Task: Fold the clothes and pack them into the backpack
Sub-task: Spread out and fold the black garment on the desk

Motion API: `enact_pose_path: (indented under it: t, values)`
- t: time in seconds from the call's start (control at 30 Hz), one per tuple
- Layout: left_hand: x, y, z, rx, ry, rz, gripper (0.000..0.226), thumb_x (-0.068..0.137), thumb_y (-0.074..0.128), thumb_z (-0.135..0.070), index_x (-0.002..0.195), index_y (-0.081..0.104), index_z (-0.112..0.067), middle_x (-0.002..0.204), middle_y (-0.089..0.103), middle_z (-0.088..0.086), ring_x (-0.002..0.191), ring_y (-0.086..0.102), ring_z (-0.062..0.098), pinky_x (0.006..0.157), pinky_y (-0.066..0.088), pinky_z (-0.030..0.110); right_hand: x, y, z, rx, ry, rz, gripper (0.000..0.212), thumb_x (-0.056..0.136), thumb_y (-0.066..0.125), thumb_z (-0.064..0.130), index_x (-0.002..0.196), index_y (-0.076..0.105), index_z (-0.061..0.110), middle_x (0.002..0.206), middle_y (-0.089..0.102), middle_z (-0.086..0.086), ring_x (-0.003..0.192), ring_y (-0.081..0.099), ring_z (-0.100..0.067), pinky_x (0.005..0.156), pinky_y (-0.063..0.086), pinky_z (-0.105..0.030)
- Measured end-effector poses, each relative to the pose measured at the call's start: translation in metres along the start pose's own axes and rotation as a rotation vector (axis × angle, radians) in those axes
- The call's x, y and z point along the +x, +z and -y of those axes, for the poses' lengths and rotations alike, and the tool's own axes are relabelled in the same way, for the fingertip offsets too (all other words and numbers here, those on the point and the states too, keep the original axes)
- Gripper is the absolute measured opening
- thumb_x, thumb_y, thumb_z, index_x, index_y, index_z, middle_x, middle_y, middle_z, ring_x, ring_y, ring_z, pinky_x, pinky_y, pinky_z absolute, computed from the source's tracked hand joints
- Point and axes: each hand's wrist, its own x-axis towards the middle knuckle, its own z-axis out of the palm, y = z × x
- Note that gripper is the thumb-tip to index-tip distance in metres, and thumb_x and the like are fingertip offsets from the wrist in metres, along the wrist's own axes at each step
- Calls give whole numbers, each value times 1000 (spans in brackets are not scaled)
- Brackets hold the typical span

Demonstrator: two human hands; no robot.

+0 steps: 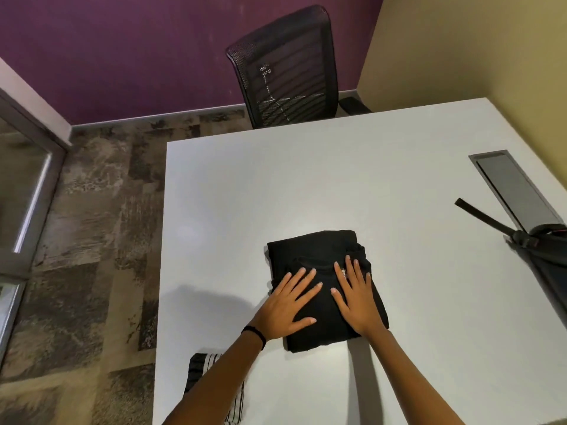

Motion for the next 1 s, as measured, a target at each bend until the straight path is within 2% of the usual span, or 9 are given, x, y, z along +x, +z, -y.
enact_pose_path:
  t: [0.2, 0.4, 0.47, 0.57, 0.67, 0.73, 0.8, 0.9, 1.0]
  values:
    - [16, 4, 19, -75, -163, 220, 96, 78, 23, -81, 150, 0, -23, 155, -12, -5, 145, -12, 14, 119, -4, 36, 7, 8, -2, -33, 43, 32, 78, 81, -15, 70, 145, -7, 26, 153, -15, 4, 143, -15, -16, 116, -9, -41]
    - [25, 6, 24, -191, -214, 258, 106, 69, 21, -85, 151, -1, -20, 155, -13, -7, 140, -18, 8, 115, -12, 29, 13, 17, -7, 7, 68, 50, 81, 77, -19, 72, 144, -6, 28, 153, -11, 7, 143, -10, -14, 114, -9, -39]
    - [25, 4, 21, -272, -231, 235, 100, 76, 32, -79, 151, 3, -20, 157, -9, -7, 140, -15, 6, 116, -11, 29, 14, 19, -8, 10, 59, 44, 80, 78, -19, 71, 144, -6, 28, 153, -10, 8, 143, -10, -13, 115, -8, -39]
    - [13, 3, 19, -401, -255, 108, 70, 92, 50, -46, 149, 20, -19, 157, 7, -7, 143, 1, 6, 119, 2, 30, 13, 20, -11, 23, 49, 34, 80, 79, -17, 72, 145, -5, 28, 154, -8, 7, 143, -8, -12, 116, -7, -39]
    - [-8, 2, 20, -430, -273, 11, 57, 94, 52, -29, 146, 31, -19, 155, 13, -12, 142, 15, 6, 116, 16, 25, 10, 13, -4, 142, 57, 15, 71, 86, 6, 68, 146, 9, 30, 156, 8, 6, 146, 5, -16, 119, -1, -41]
    - [-22, 0, 23, -398, -309, -74, 55, 92, 55, -23, 144, 36, -18, 155, 18, -8, 139, 26, 9, 112, 24, 23, 7, 10, 5, 225, 43, -64, 60, 91, 19, 59, 144, 19, 31, 153, 22, 3, 144, 16, -22, 118, 12, -49]
    - [-38, -1, 27, -366, -360, -124, 54, 91, 57, -20, 142, 39, -17, 154, 20, -4, 138, 31, 14, 111, 26, 23, 2, 11, 8, 126, 49, -185, 57, 95, 24, 54, 145, 27, 26, 153, 25, -5, 142, 20, -27, 114, 15, -56]
    - [-65, -4, 34, -353, -438, -103, 54, 92, 52, -24, 143, 35, -20, 154, 12, -6, 141, 28, 17, 113, 24, 25, -4, 13, 5, 162, 333, -263, 68, 89, 52, 50, 147, 26, 26, 155, 16, -15, 143, 15, -34, 111, 8, -59]
    - [-93, -7, 39, -306, -490, -72, 54, 92, 49, -24, 144, 34, -19, 156, 9, -2, 142, 26, 19, 113, 21, 29, -10, 16, 5, 284, 425, -160, 76, 81, 44, 68, 146, 25, 32, 155, 17, -14, 141, 20, -35, 113, 15, -61]
